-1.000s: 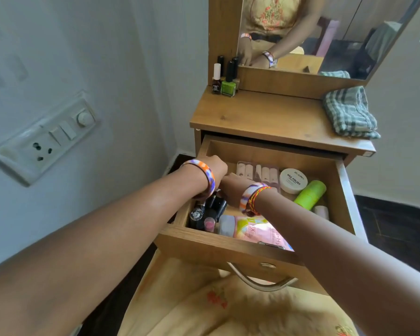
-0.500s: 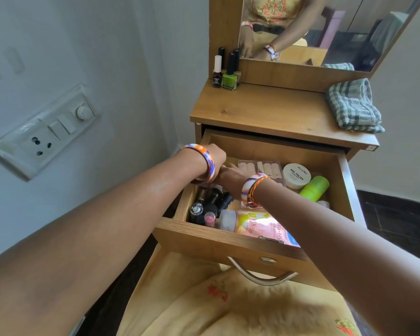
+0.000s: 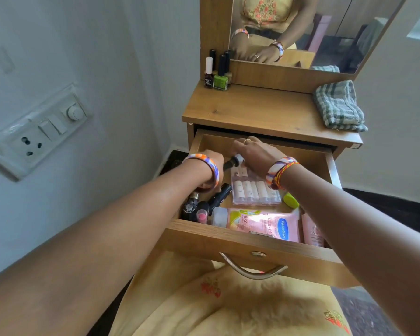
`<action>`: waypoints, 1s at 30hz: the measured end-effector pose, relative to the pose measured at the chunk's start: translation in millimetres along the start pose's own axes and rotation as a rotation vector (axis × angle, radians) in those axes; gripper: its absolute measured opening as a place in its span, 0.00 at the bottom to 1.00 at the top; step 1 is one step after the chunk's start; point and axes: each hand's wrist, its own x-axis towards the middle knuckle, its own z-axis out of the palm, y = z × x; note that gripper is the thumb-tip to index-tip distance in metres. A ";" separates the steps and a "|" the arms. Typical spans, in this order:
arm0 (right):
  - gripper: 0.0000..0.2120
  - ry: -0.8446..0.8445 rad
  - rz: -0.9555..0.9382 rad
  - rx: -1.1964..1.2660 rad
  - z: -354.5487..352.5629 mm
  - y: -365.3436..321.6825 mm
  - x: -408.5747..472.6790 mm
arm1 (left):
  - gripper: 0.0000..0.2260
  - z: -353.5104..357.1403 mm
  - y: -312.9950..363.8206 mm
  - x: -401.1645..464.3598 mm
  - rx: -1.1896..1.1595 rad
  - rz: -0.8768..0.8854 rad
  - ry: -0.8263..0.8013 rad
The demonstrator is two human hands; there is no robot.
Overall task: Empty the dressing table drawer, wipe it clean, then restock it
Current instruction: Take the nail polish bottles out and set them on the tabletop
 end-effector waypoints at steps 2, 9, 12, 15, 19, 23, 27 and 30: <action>0.20 -0.002 0.055 0.024 0.2 6.0 -6.0 | 0.16 10.5 6.9 1.1 -0.011 -0.009 -0.026; 0.18 0.029 0.224 0.240 0.2 14.6 -23.8 | 0.16 27.6 13.9 2.0 0.169 -0.007 -0.083; 0.17 0.045 0.274 0.400 1.6 19.7 -24.5 | 0.12 31.2 11.8 6.1 0.139 -0.031 -0.093; 0.17 0.103 0.316 0.594 1.4 21.6 -23.6 | 0.09 29.2 8.0 9.9 0.059 -0.055 -0.063; 0.13 0.194 0.385 0.806 -1.4 26.4 -17.8 | 0.13 -0.5 4.0 10.2 -0.196 -0.085 0.150; 0.12 0.342 0.398 1.046 -11.7 27.7 -6.1 | 0.14 -43.9 -1.4 8.6 -0.478 -0.051 0.280; 0.12 0.398 0.490 1.322 -22.4 27.9 10.4 | 0.11 -77.6 -16.7 3.4 -0.630 0.024 0.361; 0.17 0.422 0.534 1.363 -26.9 28.2 23.4 | 0.14 -94.0 -27.6 6.3 -0.568 0.029 0.476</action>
